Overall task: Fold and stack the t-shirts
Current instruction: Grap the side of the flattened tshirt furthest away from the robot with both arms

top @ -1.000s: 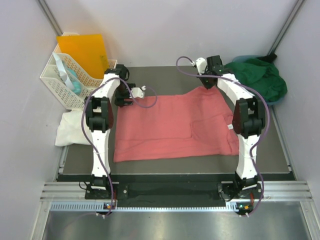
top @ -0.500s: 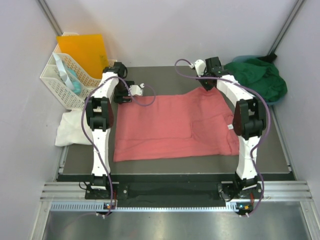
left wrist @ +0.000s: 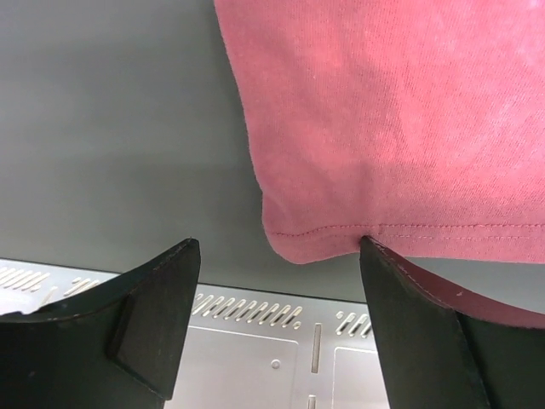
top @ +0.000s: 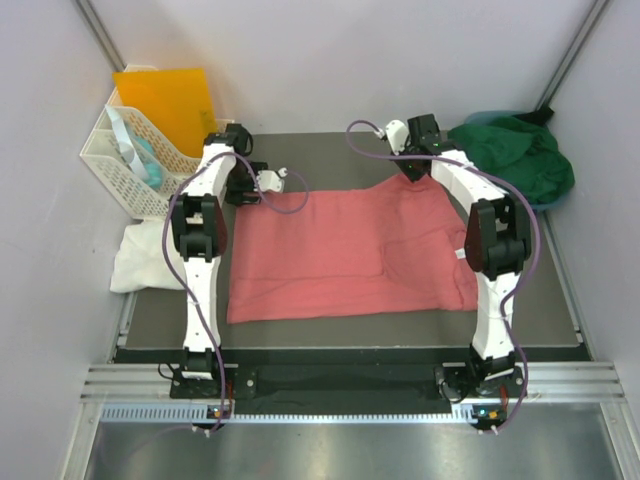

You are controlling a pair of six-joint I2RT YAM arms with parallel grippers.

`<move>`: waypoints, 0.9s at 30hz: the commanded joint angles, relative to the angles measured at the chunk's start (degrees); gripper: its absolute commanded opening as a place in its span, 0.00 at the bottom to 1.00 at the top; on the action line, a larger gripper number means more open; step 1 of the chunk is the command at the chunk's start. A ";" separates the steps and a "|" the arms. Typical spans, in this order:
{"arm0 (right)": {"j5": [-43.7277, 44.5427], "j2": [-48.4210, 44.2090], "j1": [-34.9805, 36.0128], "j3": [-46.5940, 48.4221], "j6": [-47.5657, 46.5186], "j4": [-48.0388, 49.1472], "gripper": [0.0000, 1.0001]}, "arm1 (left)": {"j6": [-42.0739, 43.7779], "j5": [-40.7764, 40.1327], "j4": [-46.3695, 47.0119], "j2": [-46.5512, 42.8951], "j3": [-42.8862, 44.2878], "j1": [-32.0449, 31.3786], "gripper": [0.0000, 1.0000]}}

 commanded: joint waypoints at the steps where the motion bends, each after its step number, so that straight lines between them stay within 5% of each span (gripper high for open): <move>1: 0.10 -2.44 1.14 2.47 -0.50 1.41 0.00 | 2.37 0.86 -3.55 2.20 1.64 0.61 0.79; 7: 0.01 -2.70 1.23 2.56 -1.03 1.23 0.00 | 1.67 0.42 -4.52 4.31 1.46 0.35 0.63; 9: 0.10 -2.79 1.23 2.39 -1.29 1.14 0.00 | 1.32 1.21 -3.65 4.40 1.38 0.35 0.44; 14: 1.59 -2.88 1.32 2.74 -1.65 1.23 0.00 | 0.18 2.00 -1.36 4.13 0.33 -0.01 0.24; 16: 1.77 -2.88 1.23 2.74 -1.73 1.41 0.00 | 0.09 1.39 -0.40 4.05 -0.11 -0.36 0.00; 27: 3.00 -3.58 1.15 0.46 -2.70 2.46 0.00 | -7.28 -0.81 7.42 0.45 -5.73 -0.36 0.00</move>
